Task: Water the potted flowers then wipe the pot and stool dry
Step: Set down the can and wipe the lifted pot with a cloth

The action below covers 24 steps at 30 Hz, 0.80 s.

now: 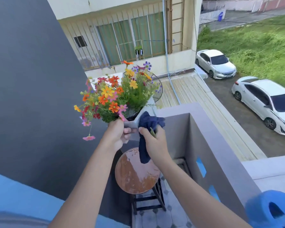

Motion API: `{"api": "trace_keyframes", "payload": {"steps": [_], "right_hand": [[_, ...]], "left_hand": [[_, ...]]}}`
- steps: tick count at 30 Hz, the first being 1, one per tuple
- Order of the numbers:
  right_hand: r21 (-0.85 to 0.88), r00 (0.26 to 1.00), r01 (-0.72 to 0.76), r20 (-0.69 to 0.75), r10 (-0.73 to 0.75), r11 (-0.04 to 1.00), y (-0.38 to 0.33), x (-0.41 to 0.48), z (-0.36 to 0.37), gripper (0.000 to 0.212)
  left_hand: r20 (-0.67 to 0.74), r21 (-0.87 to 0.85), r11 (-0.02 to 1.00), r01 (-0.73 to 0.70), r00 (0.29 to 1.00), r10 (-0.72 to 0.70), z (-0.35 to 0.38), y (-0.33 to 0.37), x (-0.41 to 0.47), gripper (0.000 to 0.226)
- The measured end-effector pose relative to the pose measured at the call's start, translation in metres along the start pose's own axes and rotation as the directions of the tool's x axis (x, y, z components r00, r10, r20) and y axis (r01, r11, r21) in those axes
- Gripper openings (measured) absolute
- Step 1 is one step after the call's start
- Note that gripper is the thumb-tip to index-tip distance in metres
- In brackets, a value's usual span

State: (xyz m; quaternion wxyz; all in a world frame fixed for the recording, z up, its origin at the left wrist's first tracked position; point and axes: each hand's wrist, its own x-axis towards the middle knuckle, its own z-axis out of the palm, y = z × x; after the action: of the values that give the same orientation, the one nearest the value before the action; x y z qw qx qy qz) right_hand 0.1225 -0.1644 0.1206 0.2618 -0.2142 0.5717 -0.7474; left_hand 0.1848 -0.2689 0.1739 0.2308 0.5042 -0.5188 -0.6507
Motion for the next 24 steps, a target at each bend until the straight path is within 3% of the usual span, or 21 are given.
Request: {"api": "trace_keyframes", "payload": {"steps": [4,8,10,12,14,15,19,22,24], "right_hand": [[-0.011,1.0,0.003,-0.026,-0.003,1.0,0.002,0.03,0.002,0.018],[-0.034,0.987,0.009,-0.161,-0.014,0.999,0.004,0.084,-0.003,0.014],[-0.061,0.985,0.02,-0.172,-0.03,0.998,0.015,0.108,-0.007,0.001],[-0.07,0.983,0.006,-0.181,-0.019,0.998,0.028,0.122,-0.008,0.012],[-0.093,0.984,0.0,-0.178,-0.017,0.996,0.039,0.119,0.0,0.008],[-0.093,0.988,-0.023,-0.156,0.008,0.995,0.048,0.116,0.006,0.002],[-0.009,0.975,-0.214,-0.071,0.213,0.977,0.084,0.102,0.018,0.02],[0.019,0.935,-0.343,-0.093,0.343,0.939,0.111,0.103,0.018,0.023],[0.05,0.884,-0.452,-0.109,0.454,0.891,0.14,0.107,0.022,0.013]], "left_hand": [[0.06,0.018,0.999,-0.043,0.997,0.042,-0.001,0.003,0.004,0.038],[0.12,0.079,0.995,-0.068,0.991,0.058,-0.009,0.001,0.016,0.03],[0.15,0.067,0.996,-0.064,0.987,0.054,-0.013,0.002,0.022,0.031],[0.143,0.051,0.997,-0.057,0.989,0.049,-0.015,0.0,0.031,0.033],[0.121,0.02,0.999,-0.036,0.992,0.033,-0.014,-0.003,0.046,0.035],[0.115,0.01,1.0,-0.023,0.993,0.022,-0.013,-0.006,0.057,0.036],[0.065,0.023,0.999,-0.024,0.998,0.022,-0.013,-0.016,0.094,0.034],[0.057,0.024,0.999,-0.026,0.998,0.024,-0.025,-0.022,0.118,0.026],[0.069,-0.008,1.0,-0.01,0.998,0.011,-0.038,-0.028,0.14,0.028]]}}
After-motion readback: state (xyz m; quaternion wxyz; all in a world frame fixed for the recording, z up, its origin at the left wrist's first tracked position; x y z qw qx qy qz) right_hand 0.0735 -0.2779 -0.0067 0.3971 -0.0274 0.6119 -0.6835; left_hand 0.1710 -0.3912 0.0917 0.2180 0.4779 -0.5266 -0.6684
